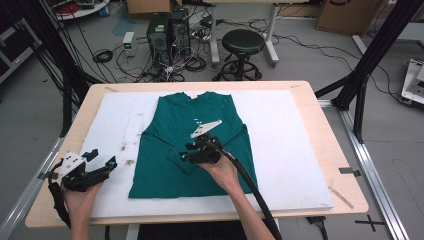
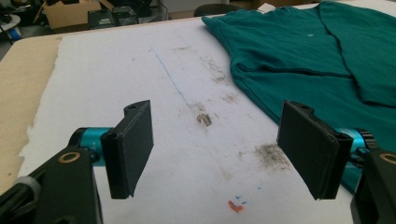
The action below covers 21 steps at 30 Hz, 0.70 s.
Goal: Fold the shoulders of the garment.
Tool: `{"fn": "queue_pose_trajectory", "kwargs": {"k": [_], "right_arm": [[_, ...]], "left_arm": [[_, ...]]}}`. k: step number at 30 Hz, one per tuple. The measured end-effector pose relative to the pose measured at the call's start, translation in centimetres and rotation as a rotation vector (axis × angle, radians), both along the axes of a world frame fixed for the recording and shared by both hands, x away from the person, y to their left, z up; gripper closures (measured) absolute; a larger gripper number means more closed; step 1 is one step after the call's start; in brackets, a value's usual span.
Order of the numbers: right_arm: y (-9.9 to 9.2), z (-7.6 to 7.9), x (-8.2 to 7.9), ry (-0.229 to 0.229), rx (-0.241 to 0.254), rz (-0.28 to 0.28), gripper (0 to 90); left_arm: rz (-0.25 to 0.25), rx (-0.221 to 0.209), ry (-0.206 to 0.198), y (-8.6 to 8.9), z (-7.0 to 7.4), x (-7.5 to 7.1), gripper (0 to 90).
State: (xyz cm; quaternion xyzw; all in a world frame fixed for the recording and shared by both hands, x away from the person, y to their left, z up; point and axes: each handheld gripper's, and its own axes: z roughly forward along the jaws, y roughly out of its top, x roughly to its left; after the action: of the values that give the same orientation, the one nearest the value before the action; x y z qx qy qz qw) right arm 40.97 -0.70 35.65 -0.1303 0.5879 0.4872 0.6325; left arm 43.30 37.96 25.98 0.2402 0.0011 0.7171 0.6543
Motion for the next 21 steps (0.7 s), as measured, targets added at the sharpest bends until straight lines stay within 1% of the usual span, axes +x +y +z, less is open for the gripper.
{"fn": "queue_pose_trajectory", "kwargs": {"k": [2,3,4,5,7,8,12,15,19,21], "right_arm": [[-0.1,-0.2,0.0,-0.026,0.017,-0.035,44.7],[-0.3,-0.3,0.0,-0.048,0.036,-0.05,39.7],[-0.5,-0.5,0.1,-0.062,0.051,-0.06,35.8],[-0.7,-0.6,0.2,-0.072,0.069,-0.067,31.3],[-1.3,-0.7,0.3,-0.086,0.095,-0.077,26.8],[-1.7,-0.8,0.4,-0.091,0.115,-0.071,24.0],[-3.2,-1.1,0.3,-0.088,0.157,-0.043,21.2],[-5.0,-1.5,0.1,-0.106,0.185,-0.008,21.0],[-7.4,-2.1,-0.3,-0.132,0.214,0.022,21.1],[-9.0,-2.4,-0.5,-0.147,0.243,0.035,21.1]], "left_arm": [[-0.002,0.0,0.001,0.0,0.0,0.0,26.9],[-0.002,0.001,0.0,0.0,0.0,0.0,27.0],[-0.001,0.002,0.0,0.0,0.0,0.0,26.9],[-0.002,0.003,0.0,0.0,0.0,0.0,26.9],[0.0,0.003,-0.001,0.0,0.0,0.0,27.0],[-0.002,0.004,-0.001,0.0,0.0,0.0,27.0],[-0.002,0.005,-0.003,0.0,0.0,0.0,27.0],[-0.004,0.008,-0.003,0.0,0.0,0.0,26.9],[-0.005,0.016,-0.005,0.0,-0.1,0.0,27.0],[-0.004,0.015,-0.007,0.0,-0.1,0.0,27.0]]}}
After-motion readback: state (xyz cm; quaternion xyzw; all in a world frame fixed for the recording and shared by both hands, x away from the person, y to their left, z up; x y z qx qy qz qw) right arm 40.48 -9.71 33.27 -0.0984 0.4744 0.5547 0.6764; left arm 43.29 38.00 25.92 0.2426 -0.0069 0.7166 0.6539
